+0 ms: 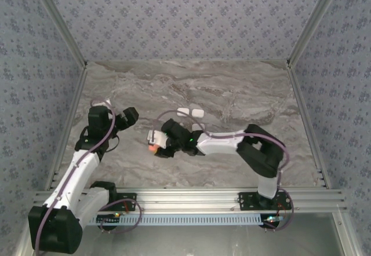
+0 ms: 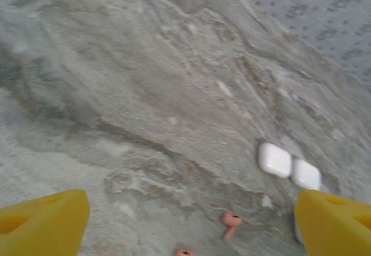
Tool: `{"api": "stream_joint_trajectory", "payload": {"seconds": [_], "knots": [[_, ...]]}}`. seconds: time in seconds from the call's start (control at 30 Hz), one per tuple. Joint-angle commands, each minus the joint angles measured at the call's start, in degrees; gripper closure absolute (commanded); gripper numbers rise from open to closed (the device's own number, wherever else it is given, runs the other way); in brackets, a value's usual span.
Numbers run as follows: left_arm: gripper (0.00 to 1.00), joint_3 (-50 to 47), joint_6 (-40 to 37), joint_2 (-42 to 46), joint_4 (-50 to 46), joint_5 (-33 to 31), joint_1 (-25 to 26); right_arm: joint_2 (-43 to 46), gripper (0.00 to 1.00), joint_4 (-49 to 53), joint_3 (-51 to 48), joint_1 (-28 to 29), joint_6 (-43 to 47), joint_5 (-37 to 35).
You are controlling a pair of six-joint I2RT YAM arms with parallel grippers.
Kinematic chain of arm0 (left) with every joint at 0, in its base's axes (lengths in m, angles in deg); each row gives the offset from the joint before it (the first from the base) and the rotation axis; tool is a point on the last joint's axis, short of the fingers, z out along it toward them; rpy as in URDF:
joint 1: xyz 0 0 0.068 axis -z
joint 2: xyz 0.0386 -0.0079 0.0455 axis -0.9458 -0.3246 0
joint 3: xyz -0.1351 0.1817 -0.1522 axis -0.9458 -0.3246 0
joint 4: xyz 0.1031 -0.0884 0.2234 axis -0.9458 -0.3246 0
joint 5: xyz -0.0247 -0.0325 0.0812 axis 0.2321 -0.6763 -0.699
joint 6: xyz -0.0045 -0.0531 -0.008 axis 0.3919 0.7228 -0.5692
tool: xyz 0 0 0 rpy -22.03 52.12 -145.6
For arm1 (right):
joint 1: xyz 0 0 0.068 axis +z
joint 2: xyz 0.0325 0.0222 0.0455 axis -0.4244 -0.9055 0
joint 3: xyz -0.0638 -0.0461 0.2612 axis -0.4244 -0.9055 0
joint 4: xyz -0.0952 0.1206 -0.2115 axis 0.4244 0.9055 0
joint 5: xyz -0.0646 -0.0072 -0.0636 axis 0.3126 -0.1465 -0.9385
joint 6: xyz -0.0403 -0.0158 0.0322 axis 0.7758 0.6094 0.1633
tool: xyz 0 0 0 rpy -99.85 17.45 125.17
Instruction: Insert the wireless bluetooth earbuds into the charging case
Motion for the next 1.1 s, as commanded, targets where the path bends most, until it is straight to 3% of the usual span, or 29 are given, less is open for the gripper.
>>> {"api": "stream_joint_trajectory", "payload": {"seconds": [0.0,0.1,0.17,0.27,0.47,0.7,1.07], "knots": [[0.11,6.9,-3.2,-1.6,-0.7,10.7,-0.2,9.4,0.60,0.8,-2.5,-2.1,2.9,-3.8],[0.12,9.5,-2.8,-3.3,1.4,20.0,0.1,17.1,0.60,2.0,-5.2,-5.0,5.7,-5.2],[0.14,10.2,-0.1,-4.4,6.2,28.2,0.4,22.0,0.59,2.8,-6.7,-7.2,7.3,-5.2],[0.16,10.2,5.3,-5.6,14.8,35.3,2.5,29.0,0.59,4.4,-8.1,-10.6,9.8,-5.8],[0.16,13.5,4.5,-8.2,18.2,38.5,10.3,39.6,0.58,5.5,-10.3,-14.4,15.7,-3.3],[0.16,18.4,0.9,-12.5,18.1,39.3,19.0,43.0,0.58,6.3,-10.0,-15.1,17.9,-1.1],[0.19,21.5,-1.5,-16.7,15.6,39.3,23.5,42.7,0.58,5.0,-7.8,-14.5,17.4,1.5]]}}
